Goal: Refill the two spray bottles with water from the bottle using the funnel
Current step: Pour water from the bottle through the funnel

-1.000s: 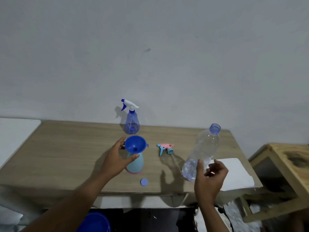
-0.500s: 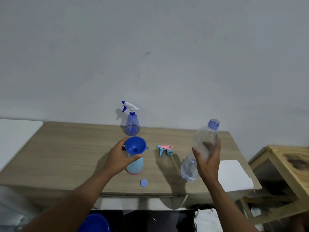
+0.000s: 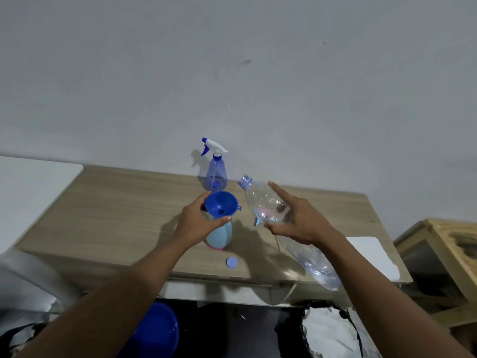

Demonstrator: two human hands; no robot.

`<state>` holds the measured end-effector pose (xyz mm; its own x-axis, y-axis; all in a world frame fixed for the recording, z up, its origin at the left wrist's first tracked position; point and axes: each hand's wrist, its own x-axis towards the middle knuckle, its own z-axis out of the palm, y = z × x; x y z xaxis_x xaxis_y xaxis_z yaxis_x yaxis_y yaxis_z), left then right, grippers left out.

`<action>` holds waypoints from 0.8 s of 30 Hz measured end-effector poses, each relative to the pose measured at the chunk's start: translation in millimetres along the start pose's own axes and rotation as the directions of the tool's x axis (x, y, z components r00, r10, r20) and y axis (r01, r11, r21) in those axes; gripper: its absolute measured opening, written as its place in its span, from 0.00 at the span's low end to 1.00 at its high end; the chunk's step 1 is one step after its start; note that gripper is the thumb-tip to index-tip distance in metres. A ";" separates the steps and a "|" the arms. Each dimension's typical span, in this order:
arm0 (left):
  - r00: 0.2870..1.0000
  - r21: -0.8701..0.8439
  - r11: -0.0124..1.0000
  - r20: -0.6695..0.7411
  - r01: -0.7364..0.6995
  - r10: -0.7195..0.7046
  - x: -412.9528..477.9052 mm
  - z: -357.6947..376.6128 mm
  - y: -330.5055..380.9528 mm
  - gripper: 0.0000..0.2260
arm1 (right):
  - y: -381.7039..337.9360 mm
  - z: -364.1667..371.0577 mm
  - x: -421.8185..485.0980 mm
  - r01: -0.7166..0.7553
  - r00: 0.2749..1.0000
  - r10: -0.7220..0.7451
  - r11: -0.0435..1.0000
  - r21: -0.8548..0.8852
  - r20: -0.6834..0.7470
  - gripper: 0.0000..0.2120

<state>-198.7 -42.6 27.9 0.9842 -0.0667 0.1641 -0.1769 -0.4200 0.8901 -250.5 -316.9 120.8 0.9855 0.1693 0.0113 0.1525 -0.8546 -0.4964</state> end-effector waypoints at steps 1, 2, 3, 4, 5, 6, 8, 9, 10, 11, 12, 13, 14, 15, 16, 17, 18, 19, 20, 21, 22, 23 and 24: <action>1.000 0.003 1.000 -0.003 0.005 -0.005 0.8 -0.4 0.2 0.34 | -0.9 -0.6 1.2 -0.008 0.998 0.011 0.999 -0.047 0.054 0.49; 1.000 0.006 1.000 -0.004 0.008 -0.008 1.4 -1.0 0.3 0.35 | -2.0 -1.5 1.9 -0.011 0.995 0.020 0.996 -0.092 0.100 0.49; 1.000 0.008 1.000 0.000 0.007 -0.007 1.9 -1.7 0.5 0.36 | -3.5 -3.0 2.7 -0.008 0.990 0.026 0.991 -0.130 0.135 0.49; 1.000 0.009 1.000 0.007 0.003 -0.003 2.3 -2.4 0.7 0.36 | -5.2 -4.6 3.5 -0.005 0.987 0.031 0.987 -0.160 0.160 0.49; 1.000 0.009 1.000 0.014 0.001 -0.002 2.6 -2.9 0.4 0.35 | -7.1 -6.6 4.3 -0.003 0.983 0.037 0.983 -0.184 0.179 0.48; 1.000 0.009 1.000 0.019 -0.002 0.002 2.7 -3.2 0.3 0.34 | -9.0 -8.4 5.3 -0.002 0.980 0.043 0.979 -0.205 0.193 0.48; 1.000 0.011 1.000 0.025 -0.011 0.011 3.1 -3.5 0.2 0.34 | -12.9 -11.5 7.7 -0.001 0.975 0.056 0.969 -0.246 0.214 0.48; 0.999 0.013 1.000 0.027 -0.018 0.017 3.2 -3.6 0.3 0.34 | -15.3 -12.4 8.8 0.000 0.973 0.062 0.964 -0.265 0.223 0.48; 0.999 0.014 1.000 0.028 -0.022 0.021 3.3 -3.9 0.7 0.34 | -17.4 -13.2 10.0 0.002 0.971 0.066 0.960 -0.280 0.231 0.48; 0.999 0.014 1.000 0.028 -0.023 0.023 3.5 -4.2 0.9 0.34 | -19.2 -14.0 11.5 0.001 0.969 0.070 0.957 -0.290 0.235 0.48; 0.999 0.013 1.000 0.030 -0.021 0.021 3.8 -4.4 0.7 0.34 | -20.6 -14.7 12.9 0.000 0.969 0.073 0.955 -0.296 0.237 0.48; 0.999 0.010 1.000 0.035 -0.020 0.020 4.2 -4.5 0.3 0.34 | -21.6 -15.3 14.6 0.000 0.969 0.074 0.954 -0.301 0.236 0.48; 0.999 0.009 1.000 0.039 -0.020 0.020 4.6 -4.7 -0.2 0.34 | -22.1 -15.6 16.3 0.001 0.969 0.075 0.951 -0.310 0.233 0.48; 0.999 0.010 1.000 0.043 -0.020 0.020 4.9 -4.6 -0.4 0.35 | -22.7 -15.8 18.0 0.004 0.970 0.075 0.947 -0.322 0.233 0.48; 0.999 0.014 1.000 0.046 -0.018 0.018 5.3 -4.8 -0.7 0.35 | -23.1 -15.8 19.8 0.007 0.969 0.076 0.941 -0.337 0.233 0.48; 0.999 0.017 1.000 0.049 -0.019 0.018 5.5 -4.8 -0.4 0.36 | -23.3 -15.7 21.3 0.011 0.969 0.077 0.936 -0.352 0.236 0.48; 0.998 0.019 1.000 0.053 -0.021 0.020 5.7 -4.8 -0.4 0.36 | -23.4 -15.6 22.7 0.013 0.968 0.079 0.932 -0.361 0.238 0.48; 0.998 0.017 1.000 0.055 -0.023 0.022 5.6 -4.8 -0.1 0.35 | -23.7 -15.6 23.7 0.012 0.967 0.082 0.930 -0.367 0.240 0.48; 0.998 0.015 1.000 0.055 -0.022 0.021 5.4 -4.7 0.2 0.34 | -23.8 -15.7 24.5 0.012 0.967 0.083 0.929 -0.369 0.241 0.48; 0.998 0.013 1.000 0.053 -0.022 0.021 5.2 -4.7 0.3 0.34 | -24.2 -15.7 24.9 0.014 0.966 0.083 0.928 -0.372 0.243 0.47; 0.999 0.011 1.000 0.048 -0.023 0.023 4.8 -4.9 0.7 0.33 | -24.7 -15.5 25.0 0.015 0.965 0.084 0.927 -0.374 0.248 0.47; 0.999 0.010 1.000 0.044 -0.028 0.027 4.6 -5.0 0.7 0.33 | -25.4 -15.4 24.8 0.018 0.964 0.084 0.926 -0.377 0.252 0.47; 0.999 0.010 0.999 0.042 -0.033 0.033 4.3 -5.1 0.6 0.32 | -26.2 -15.3 24.3 0.020 0.963 0.084 0.925 -0.379 0.256 0.47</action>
<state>-194.6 -38.6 31.3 0.9773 -0.1187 0.1752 -0.2096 -0.4262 0.8800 -229.4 -297.9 147.4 0.9429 0.2170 -0.2528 0.1890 -0.9733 -0.1302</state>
